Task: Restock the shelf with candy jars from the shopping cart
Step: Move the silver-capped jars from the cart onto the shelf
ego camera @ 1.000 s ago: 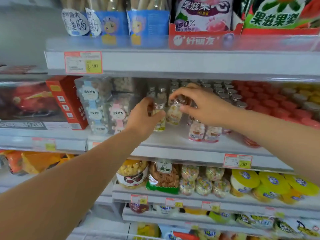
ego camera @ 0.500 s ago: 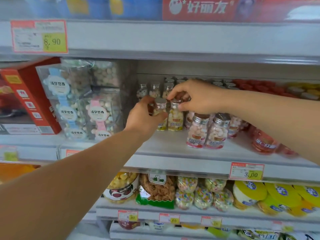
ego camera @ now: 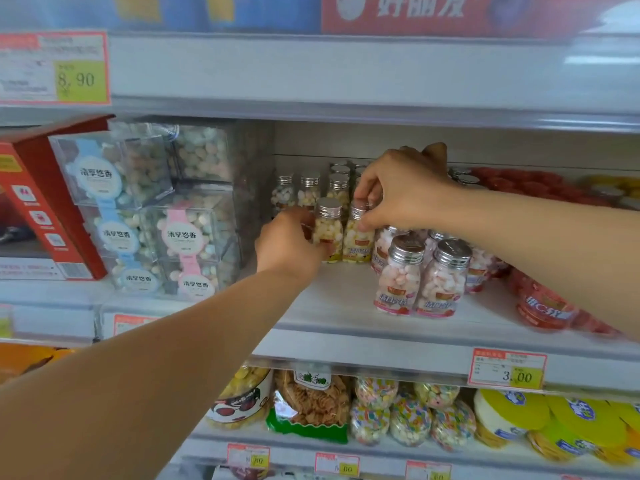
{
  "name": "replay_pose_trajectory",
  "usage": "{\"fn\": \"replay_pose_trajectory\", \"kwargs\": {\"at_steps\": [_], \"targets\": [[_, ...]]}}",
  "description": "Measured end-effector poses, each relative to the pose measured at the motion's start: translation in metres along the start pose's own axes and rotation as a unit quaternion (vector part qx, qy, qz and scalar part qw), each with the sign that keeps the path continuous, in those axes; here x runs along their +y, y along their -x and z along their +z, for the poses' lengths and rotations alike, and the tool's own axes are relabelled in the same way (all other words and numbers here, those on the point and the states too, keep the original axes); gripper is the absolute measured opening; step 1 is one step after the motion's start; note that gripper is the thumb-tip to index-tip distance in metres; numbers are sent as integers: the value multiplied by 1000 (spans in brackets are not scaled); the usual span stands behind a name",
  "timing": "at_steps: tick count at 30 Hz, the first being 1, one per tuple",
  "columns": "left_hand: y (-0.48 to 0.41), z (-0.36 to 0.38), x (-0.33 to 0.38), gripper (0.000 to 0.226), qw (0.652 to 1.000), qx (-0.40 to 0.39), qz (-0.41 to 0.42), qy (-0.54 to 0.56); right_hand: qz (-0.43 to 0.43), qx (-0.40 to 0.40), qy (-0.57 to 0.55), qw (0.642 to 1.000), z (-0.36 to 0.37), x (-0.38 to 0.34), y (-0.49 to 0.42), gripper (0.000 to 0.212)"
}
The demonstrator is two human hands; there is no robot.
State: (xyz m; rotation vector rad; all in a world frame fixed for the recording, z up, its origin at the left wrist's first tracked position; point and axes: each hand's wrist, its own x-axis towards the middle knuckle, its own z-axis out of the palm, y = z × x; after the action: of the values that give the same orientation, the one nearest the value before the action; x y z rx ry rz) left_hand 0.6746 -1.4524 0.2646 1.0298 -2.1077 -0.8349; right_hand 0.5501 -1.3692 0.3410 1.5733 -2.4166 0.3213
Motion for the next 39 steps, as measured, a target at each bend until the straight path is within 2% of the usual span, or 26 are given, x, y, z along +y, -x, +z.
{"fn": "replay_pose_trajectory", "kwargs": {"at_steps": [3, 14, 18, 21, 30, 39], "targets": [[-11, 7, 2, 37, 1000, 8, 6, -18, 24, 4, 5, 1000, 4, 4, -10, 39], [-36, 21, 3, 21, 999, 22, 14, -32, 56, 21, -5, 998, 16, 16, -30, 40], [-36, 22, 1, 21, 999, 22, 21, -25, 45, 21, -38, 998, 19, 18, -28, 40], [-34, 23, 1, 22, 999, 22, 27, -15, 25, 14, -105, 994, 19, 22, -25, 44], [-16, 23, 4, 69, 995, 9, 101, -4, -21, 18, -134, 991, 15, 30, -11, 31], [-15, 20, 8, 73, 994, -19, 103, -38, -61, -25, -143, 987, 19, 38, -8, 36]]}}
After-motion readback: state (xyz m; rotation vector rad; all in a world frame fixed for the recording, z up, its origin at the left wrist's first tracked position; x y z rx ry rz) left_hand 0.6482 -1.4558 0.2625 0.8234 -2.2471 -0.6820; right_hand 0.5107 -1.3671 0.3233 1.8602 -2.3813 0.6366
